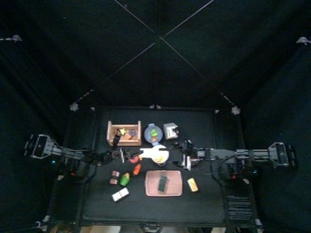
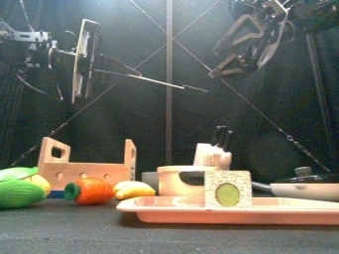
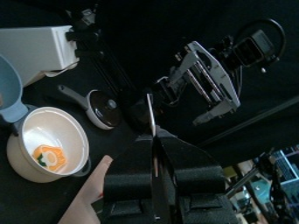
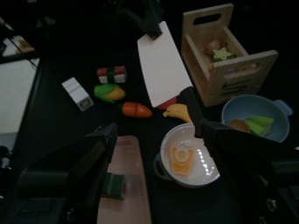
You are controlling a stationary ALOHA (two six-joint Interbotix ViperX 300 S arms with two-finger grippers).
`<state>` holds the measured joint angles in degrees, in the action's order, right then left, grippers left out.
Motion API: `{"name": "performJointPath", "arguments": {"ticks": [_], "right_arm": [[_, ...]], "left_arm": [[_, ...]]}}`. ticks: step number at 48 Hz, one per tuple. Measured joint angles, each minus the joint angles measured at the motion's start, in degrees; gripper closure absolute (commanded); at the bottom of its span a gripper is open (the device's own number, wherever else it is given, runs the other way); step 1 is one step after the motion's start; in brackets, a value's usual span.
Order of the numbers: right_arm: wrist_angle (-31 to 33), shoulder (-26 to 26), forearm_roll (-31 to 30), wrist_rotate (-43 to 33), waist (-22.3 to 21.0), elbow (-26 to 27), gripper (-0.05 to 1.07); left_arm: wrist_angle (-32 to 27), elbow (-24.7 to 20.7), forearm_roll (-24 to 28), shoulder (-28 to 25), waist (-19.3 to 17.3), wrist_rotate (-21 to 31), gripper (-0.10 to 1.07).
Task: Regrasp cleaver
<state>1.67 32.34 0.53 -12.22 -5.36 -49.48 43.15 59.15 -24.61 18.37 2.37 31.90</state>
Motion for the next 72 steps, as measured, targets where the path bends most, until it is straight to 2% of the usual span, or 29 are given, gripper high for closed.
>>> {"name": "performJointPath", "arguments": {"ticks": [10, 17, 23, 32, 39, 44, 56, 72], "right_arm": [[-1.49, 0.97, 2.02, 0.18, 0.97, -2.99, -0.01], [-2.02, 2.02, 1.14, 0.09, 3.08, -4.75, -0.01], [-2.20, 2.20, 0.70, 0.18, 5.54, -5.36, -0.01], [-2.29, 1.41, 0.53, 0.09, 7.65, -5.54, -0.01], [-2.29, -0.44, 0.62, 0.09, 7.91, -5.45, -0.01], [-2.29, -1.41, 0.62, 0.09, 7.91, -5.45, -0.01], [-2.11, -3.16, 1.05, 0.09, 7.82, -5.45, 0.00], [-0.88, -4.22, 1.14, 0.09, 7.73, -5.45, 0.00]], "left_arm": [[-0.09, 0.79, 13.18, -0.53, -2.29, -3.08, 0.61], [-0.09, 0.97, 26.19, -2.20, -4.39, -9.40, 0.61], [0.44, 0.70, 32.34, -4.39, -4.75, -15.56, 0.61], [4.13, -0.88, 33.13, -8.53, -4.75, -23.91, 0.61], [9.40, -1.85, 31.99, -11.78, -4.75, -27.25, 0.61], [11.60, -2.72, 31.73, -13.54, -4.75, -27.77, 0.61], [12.48, -4.66, 31.64, -16.70, -4.66, -27.86, 0.61], [12.74, -5.45, 31.64, -17.05, -4.57, -27.86, 0.61]]}}
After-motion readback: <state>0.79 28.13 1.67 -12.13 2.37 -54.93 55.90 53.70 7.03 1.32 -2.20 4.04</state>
